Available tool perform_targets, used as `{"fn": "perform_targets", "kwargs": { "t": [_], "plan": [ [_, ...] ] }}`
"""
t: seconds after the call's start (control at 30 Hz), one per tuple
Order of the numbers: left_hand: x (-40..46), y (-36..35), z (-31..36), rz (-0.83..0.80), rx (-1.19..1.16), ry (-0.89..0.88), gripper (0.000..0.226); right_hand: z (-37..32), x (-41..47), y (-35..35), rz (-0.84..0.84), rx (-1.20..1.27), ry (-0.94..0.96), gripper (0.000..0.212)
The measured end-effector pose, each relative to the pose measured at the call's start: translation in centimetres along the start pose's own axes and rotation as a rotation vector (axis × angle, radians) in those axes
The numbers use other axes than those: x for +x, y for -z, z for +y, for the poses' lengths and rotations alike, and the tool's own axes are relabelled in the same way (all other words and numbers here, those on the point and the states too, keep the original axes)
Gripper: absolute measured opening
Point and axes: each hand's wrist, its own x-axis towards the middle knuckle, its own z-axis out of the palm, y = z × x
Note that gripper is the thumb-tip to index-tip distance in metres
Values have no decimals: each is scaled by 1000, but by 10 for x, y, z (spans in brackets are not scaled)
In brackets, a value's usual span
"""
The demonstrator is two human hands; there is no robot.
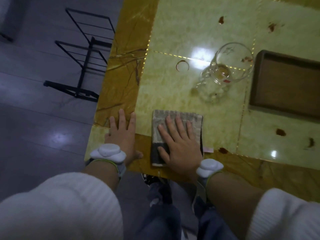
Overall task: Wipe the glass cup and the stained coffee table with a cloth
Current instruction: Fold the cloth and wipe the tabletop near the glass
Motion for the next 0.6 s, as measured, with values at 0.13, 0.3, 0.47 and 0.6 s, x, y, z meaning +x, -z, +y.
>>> {"fn": "perform_targets", "kwargs": {
  "t": [0.13, 0.3, 0.47, 0.6],
  "plan": [
    [-13, -9, 3, 65, 84, -136, 126, 35, -49, 0, -16, -33, 80, 69],
    [-15, -21, 14, -20, 128, -159, 127, 58, -32, 6, -13, -31, -4, 71],
    [-15, -17, 22, 4, 126, -156, 132, 27, -31, -3, 32, 10, -140, 70],
    [-13, -15, 47, -46, 123, -194, 137, 65, -62, 5, 17, -13, 22, 70]
  ]
}}
